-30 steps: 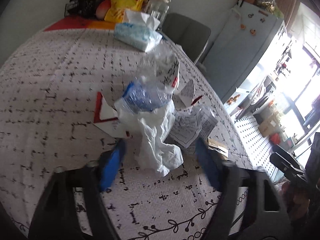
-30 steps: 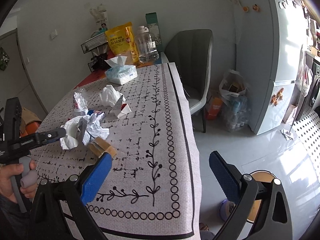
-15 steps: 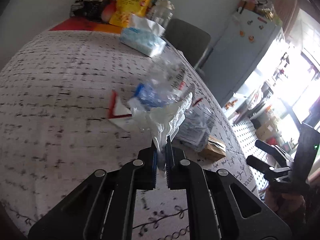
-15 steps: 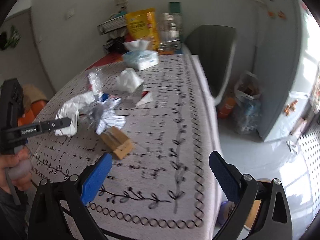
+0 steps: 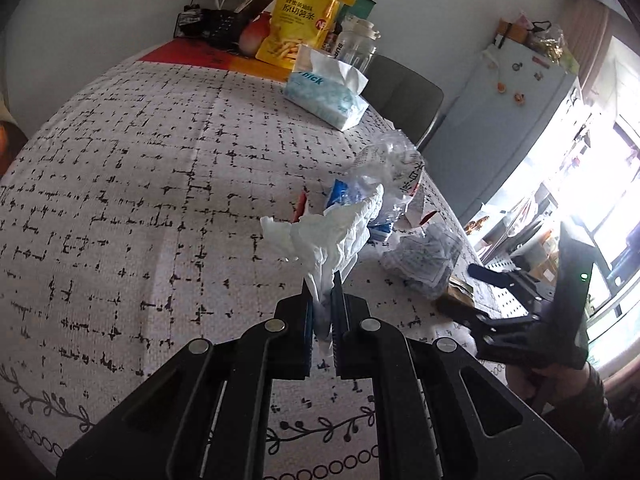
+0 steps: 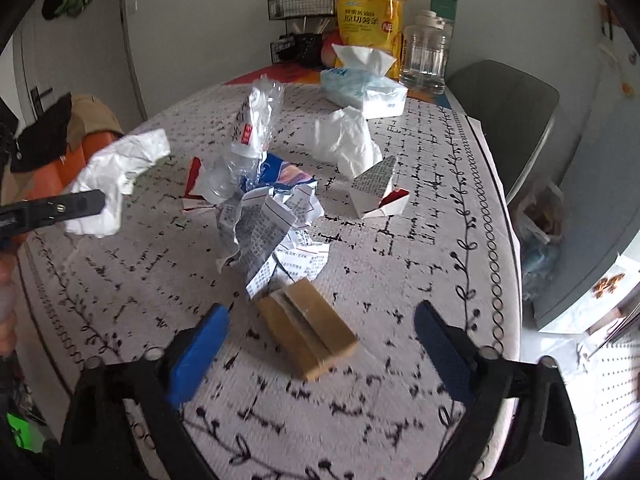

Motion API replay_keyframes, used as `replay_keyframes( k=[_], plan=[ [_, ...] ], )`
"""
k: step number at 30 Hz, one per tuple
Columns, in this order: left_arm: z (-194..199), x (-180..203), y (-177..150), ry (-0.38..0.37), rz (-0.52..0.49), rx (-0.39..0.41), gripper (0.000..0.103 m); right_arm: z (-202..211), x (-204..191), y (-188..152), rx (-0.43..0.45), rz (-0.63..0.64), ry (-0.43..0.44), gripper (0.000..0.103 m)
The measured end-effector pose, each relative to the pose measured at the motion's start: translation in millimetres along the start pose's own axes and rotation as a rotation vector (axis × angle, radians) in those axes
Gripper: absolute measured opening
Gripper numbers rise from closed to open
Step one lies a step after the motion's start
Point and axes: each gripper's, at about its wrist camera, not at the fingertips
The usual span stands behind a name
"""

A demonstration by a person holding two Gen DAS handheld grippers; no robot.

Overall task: Collect trash
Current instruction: 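Grasp the crumpled white tissue with the left gripper while the right gripper grasps the brown box, then carry the tissue and brown box over the trash bin with both grippers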

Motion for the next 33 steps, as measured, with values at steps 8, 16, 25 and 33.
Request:
replay_keyframes(
  k=[8, 16, 25, 33],
  plan=[
    [4, 9, 2, -0.006, -0.02, 0.013, 0.008, 9, 4, -19, 0.014, -0.068, 0.121, 0.046],
    [4, 34, 5, -0.027, -0.047, 0.029, 0.008, 36, 30, -52, 0.043, -0.19, 0.101, 0.046],
    [-6, 81, 16, -0.072, -0.109, 0.029, 0.008, 69, 79, -75, 0.114, -0.305, 0.04, 0.046],
    [-32, 140, 28, -0.094, -0.198, 0.004, 0.008, 82, 121, -99, 0.13, -0.408, -0.007, 0.046]
  ],
)
Point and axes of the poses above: each gripper's, at about its wrist camera, not at the fingertips, and z roughly against the way its jaws point, x to its right, y to its top, and after that the axes turned 10 degrees about -x, right-handed
